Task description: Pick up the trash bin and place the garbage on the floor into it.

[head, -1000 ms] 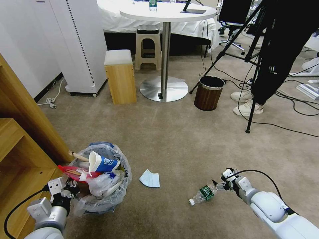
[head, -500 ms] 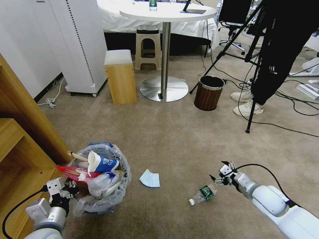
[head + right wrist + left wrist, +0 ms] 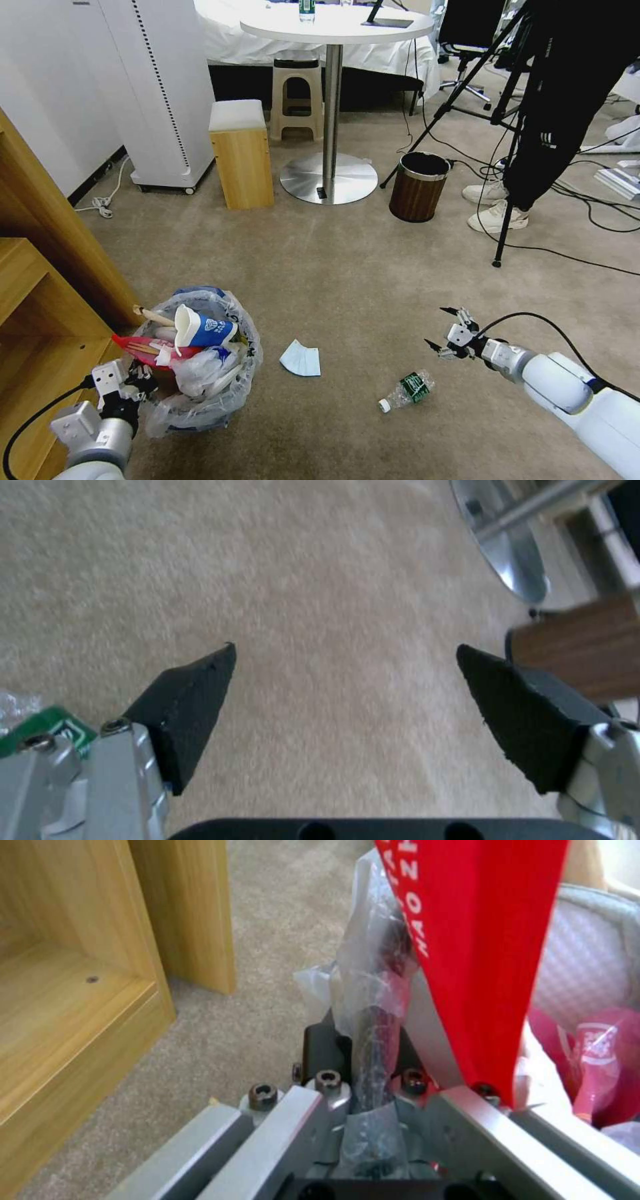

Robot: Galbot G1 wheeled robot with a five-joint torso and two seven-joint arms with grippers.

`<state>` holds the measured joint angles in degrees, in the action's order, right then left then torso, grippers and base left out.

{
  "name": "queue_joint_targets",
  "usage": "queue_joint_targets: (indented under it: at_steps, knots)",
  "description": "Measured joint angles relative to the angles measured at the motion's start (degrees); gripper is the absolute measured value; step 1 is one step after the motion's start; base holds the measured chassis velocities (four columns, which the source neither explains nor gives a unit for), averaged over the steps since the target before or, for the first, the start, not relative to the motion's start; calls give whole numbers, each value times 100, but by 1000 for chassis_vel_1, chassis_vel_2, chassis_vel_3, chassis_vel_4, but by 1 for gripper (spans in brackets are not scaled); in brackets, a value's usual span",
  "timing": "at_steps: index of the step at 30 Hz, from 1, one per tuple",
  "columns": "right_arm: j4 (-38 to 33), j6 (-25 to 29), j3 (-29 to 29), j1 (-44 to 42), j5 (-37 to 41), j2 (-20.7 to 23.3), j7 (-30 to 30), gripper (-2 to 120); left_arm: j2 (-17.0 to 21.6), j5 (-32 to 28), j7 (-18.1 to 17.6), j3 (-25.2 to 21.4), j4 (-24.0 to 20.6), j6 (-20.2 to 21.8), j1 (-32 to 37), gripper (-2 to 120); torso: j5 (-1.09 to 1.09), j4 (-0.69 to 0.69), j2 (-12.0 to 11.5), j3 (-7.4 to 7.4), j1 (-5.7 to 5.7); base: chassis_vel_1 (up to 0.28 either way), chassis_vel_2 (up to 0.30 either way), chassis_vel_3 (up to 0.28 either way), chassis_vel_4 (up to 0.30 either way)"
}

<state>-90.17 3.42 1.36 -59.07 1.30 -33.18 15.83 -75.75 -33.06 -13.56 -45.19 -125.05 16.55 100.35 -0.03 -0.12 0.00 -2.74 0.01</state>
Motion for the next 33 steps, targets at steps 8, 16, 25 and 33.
queue_joint_targets:
  at_steps: [8,16,25,33]
  knots:
    - [104,559,-179,245,54,6,487,98,-111,81,3,-13,-45,0,59,0,0,0,0,0,0,0,0,0,0]
    - [253,967,-200,252,320,-66,815,100,-159,129,-2,-8,-49,18,43,0,0,-1,0,0,0,0,0,0,0]
    - [-197,-1086,-365,355,561,3,-117,100,-176,154,-13,-8,-47,37,44,0,-1,-1,0,0,0,0,0,0,0]
    - [-456,-2411,-349,425,980,-92,-367,100,-169,142,-8,3,9,26,35,0,-2,-1,0,0,0,0,0,0,0]
